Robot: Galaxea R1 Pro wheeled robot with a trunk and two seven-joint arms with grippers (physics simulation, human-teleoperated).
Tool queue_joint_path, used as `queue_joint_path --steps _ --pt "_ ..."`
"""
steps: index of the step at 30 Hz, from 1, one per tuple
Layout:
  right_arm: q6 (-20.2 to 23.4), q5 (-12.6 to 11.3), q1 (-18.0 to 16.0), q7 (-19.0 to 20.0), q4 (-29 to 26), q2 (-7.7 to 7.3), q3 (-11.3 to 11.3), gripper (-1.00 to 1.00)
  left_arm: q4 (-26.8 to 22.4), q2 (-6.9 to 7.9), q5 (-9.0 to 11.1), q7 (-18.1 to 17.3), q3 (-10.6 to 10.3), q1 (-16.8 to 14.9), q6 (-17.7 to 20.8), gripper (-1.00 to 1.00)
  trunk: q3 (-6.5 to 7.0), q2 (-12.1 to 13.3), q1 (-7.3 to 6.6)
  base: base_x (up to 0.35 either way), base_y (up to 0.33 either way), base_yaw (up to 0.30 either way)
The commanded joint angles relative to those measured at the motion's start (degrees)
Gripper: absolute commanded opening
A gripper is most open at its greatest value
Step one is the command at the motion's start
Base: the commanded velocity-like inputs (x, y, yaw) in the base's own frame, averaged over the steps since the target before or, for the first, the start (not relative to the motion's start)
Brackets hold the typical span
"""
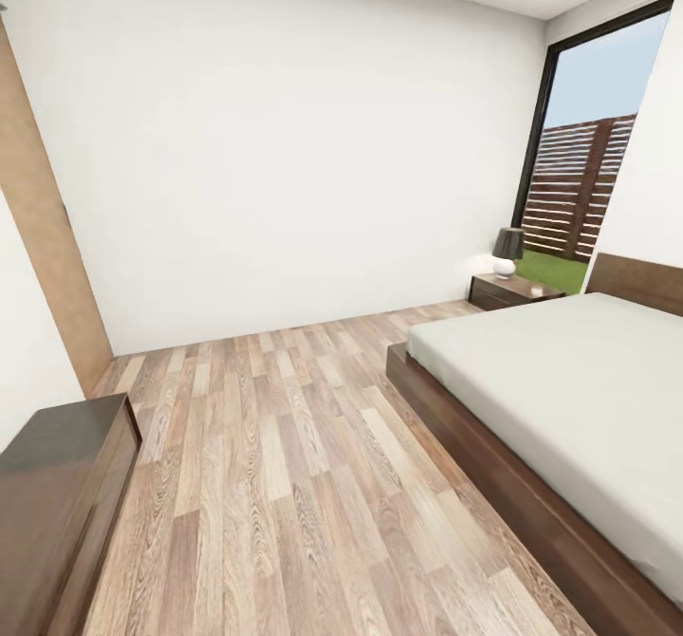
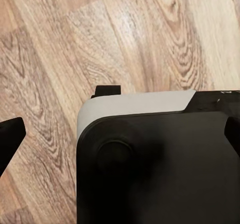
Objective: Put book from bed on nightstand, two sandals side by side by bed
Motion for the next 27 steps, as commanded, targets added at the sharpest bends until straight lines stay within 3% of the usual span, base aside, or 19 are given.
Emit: queue_joint_path --steps 1,21,27 --pt "0.01 -0.01 -0.02 -0.01 -0.01 0.01 -0.02 1.00 -0.03 0.01 -0.02 -0.01 -0.01 -0.01 -0.13 1.00 -0.05 -0.03 0.00 0.000 0.000 0.008" --pt "-0.07 0.16 -0.02 -0.08 -1.09 0.01 0.06 1.00 -1.45 -0.12 -0.02 -0.01 0.07 -0.01 -0.14 1.00 -0.05 -0.03 0.00 0.000 0.000 0.001" --pt "-0.05 0.26 -0.02 -0.18 -7.97 -0.08 0.07 1.00 -5.28 -0.16 0.00 -0.01 0.07 -0.04 0.03 1.00 -0.05 -0.03 0.00 0.000 0.000 0.000"
